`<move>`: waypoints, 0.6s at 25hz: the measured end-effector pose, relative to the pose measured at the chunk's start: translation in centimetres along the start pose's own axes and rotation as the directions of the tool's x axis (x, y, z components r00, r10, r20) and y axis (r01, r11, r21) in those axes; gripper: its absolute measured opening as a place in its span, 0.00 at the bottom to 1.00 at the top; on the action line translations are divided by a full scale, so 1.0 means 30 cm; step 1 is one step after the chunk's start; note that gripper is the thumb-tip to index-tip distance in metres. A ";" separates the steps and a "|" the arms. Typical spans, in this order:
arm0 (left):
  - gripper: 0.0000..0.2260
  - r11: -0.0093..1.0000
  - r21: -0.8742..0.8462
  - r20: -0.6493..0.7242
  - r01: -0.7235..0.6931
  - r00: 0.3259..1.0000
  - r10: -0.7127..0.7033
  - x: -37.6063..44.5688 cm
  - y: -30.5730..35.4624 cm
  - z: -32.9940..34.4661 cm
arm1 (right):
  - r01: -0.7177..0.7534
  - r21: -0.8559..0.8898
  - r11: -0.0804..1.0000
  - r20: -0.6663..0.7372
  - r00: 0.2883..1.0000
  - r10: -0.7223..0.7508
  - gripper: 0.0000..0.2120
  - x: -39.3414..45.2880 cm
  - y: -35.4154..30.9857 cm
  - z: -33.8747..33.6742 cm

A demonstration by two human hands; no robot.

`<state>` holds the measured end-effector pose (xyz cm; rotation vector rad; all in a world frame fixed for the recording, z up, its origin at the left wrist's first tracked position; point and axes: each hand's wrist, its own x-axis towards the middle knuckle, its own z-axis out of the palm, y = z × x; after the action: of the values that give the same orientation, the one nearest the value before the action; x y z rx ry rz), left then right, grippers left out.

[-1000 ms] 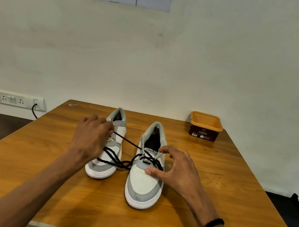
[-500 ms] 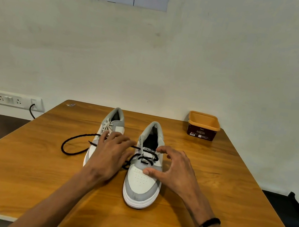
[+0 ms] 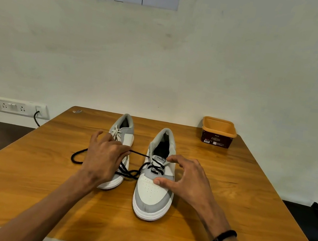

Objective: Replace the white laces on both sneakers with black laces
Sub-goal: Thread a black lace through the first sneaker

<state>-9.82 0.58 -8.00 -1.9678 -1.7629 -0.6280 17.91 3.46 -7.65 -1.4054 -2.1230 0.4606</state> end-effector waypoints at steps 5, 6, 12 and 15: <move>0.11 0.976 -0.219 -0.086 0.021 0.996 -0.040 -0.038 0.082 -0.028 | 0.014 -0.024 1.000 0.001 1.000 -0.014 0.41 0.001 0.001 -0.002; 0.10 0.965 -0.261 -0.059 -0.002 0.998 -0.014 -0.055 0.103 -0.034 | 0.025 -0.042 0.999 0.001 1.000 -0.025 0.41 0.003 -0.001 -0.005; 0.12 0.892 -0.447 0.167 0.060 0.986 0.018 -0.083 0.140 -0.017 | 0.050 -0.119 0.992 0.053 0.998 -0.044 0.43 0.022 -0.014 -0.044; 0.05 0.722 -0.650 0.292 0.237 0.955 -0.051 -0.063 0.159 -0.115 | 0.043 -0.121 0.992 0.100 0.995 -0.030 0.43 0.013 -0.024 -0.067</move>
<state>-5.44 -3.47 -6.37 -2.4860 -2.0505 -1.2835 18.51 3.51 -5.56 -1.4354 -2.2865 0.3970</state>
